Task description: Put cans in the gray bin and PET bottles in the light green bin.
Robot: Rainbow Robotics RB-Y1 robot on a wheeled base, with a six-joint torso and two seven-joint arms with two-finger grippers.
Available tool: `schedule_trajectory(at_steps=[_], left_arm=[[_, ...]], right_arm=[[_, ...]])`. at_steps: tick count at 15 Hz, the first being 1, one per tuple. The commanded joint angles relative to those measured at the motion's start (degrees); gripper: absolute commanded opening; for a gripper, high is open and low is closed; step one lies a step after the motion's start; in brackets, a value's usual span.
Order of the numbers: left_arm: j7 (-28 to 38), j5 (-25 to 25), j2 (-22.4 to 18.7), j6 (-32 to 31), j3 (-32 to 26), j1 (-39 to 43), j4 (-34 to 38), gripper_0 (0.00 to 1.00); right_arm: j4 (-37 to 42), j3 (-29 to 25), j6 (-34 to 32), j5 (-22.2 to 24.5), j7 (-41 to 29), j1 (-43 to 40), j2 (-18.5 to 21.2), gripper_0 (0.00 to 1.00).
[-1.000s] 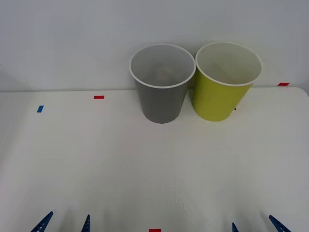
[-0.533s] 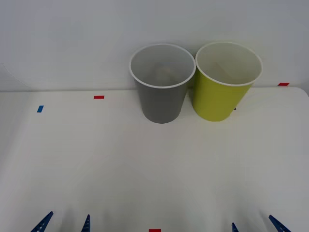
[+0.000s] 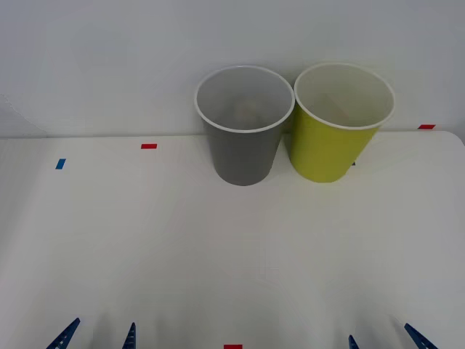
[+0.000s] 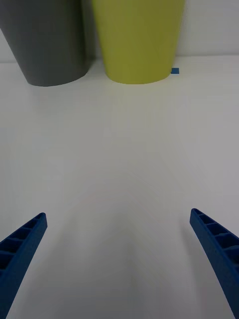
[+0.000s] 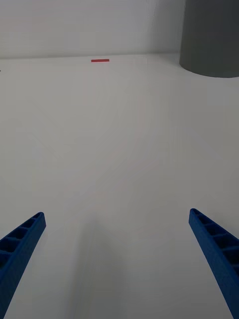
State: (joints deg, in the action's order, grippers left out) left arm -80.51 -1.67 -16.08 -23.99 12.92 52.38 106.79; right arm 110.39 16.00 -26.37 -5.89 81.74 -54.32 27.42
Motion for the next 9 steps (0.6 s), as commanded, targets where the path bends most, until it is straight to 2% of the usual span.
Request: schedule_trajectory(at_steps=[1,9], left_arm=[[0.00,0.00,0.00,0.00,0.00,0.00,0.00,1.00],[0.00,0.00,0.00,0.00,0.00,0.00,0.00,1.00]], right_arm=[[0.00,0.00,0.00,0.00,0.00,0.00,0.00,1.00],[0.00,0.00,0.00,0.00,0.00,0.00,0.00,1.00]])
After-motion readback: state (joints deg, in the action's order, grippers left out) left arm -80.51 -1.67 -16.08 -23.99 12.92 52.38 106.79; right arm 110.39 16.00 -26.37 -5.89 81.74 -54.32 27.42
